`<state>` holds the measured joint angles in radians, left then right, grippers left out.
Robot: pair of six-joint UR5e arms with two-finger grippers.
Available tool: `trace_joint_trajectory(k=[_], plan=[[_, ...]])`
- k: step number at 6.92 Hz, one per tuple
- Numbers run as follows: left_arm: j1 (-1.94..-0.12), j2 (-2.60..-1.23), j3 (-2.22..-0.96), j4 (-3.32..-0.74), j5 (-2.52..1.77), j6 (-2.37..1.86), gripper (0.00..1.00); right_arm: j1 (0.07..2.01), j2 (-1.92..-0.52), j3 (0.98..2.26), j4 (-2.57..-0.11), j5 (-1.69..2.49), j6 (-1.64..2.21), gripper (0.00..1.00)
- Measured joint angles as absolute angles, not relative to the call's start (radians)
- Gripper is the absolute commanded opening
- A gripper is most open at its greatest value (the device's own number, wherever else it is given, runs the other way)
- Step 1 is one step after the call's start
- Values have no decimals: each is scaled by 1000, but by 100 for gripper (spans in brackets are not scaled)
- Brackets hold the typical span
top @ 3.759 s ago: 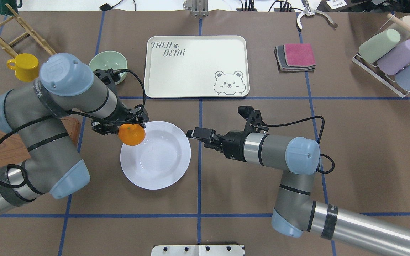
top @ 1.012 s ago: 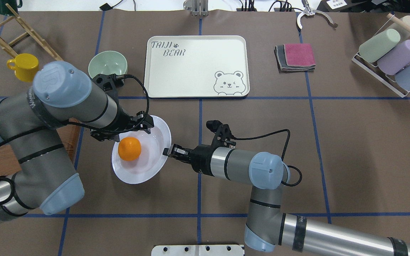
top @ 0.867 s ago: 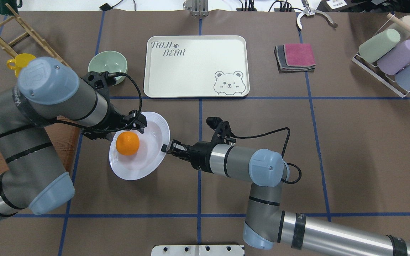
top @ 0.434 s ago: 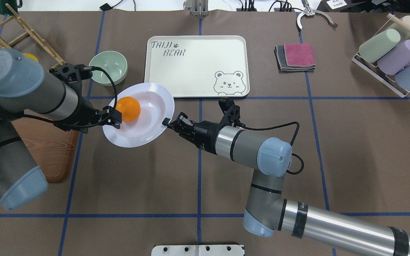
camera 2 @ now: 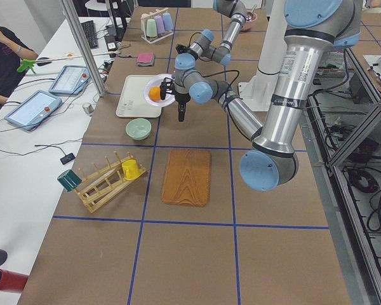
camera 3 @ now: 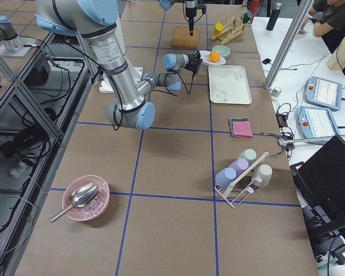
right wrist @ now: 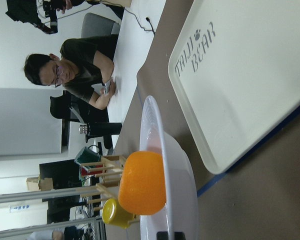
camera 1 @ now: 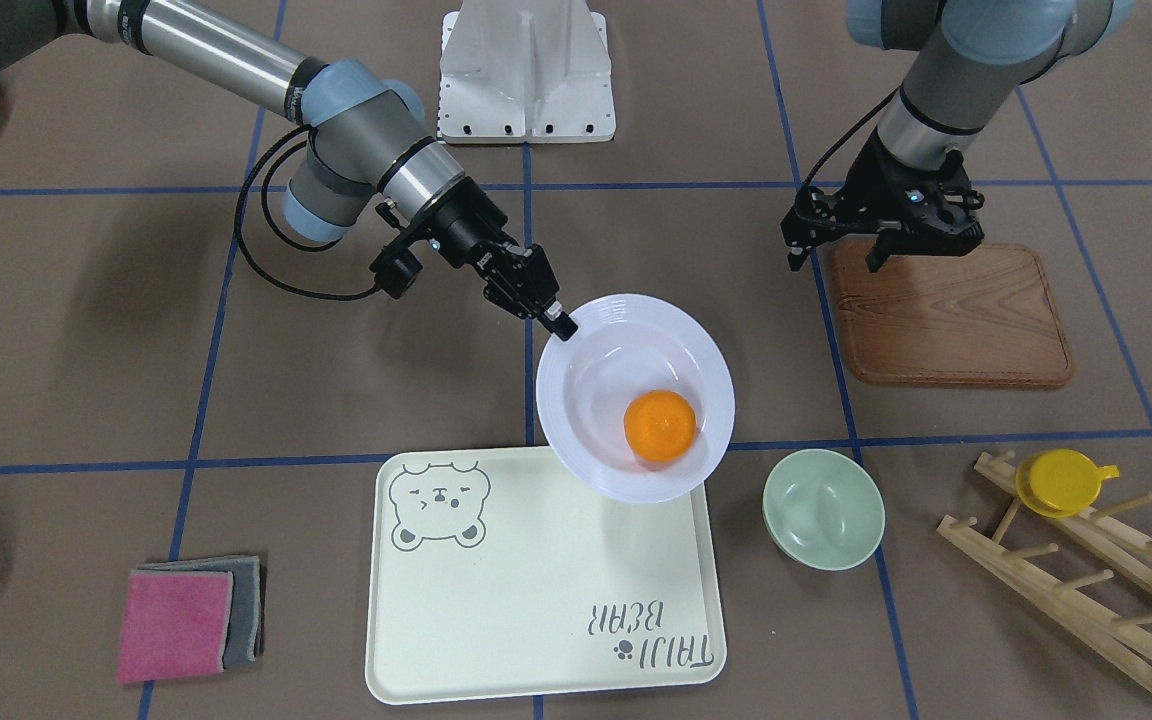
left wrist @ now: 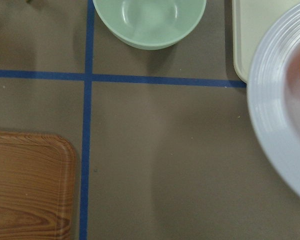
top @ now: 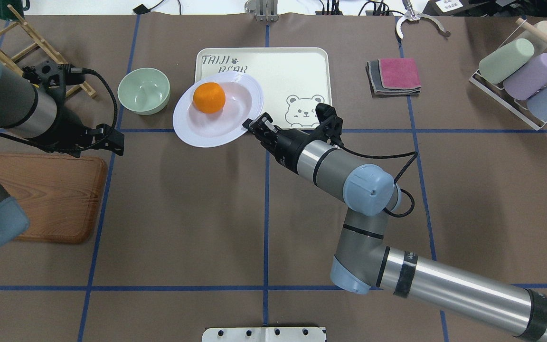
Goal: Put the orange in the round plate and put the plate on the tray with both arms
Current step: 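Lift the plate with both grippers and carry it onto the bear tray, then push the plate farther onto the tray with the right gripper while the left arm withdraws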
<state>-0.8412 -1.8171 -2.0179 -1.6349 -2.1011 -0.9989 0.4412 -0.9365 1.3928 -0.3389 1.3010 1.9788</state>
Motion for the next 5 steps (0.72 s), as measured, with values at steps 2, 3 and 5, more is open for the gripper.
trace_joint_trajectory(k=[2, 3, 5], plan=[[-884, -1763, -2002, -1637, -2116, -898, 97, 474, -920, 1388, -526, 1254, 1987, 0], [-917, -1729, -1996, -1638, -2118, -822, 97, 488, -896, 1371, -632, 1232, 2010, 0], [-969, -1686, -1990, -1637, -2122, -723, 97, 496, -842, 1309, -721, 1202, 2114, 0]])
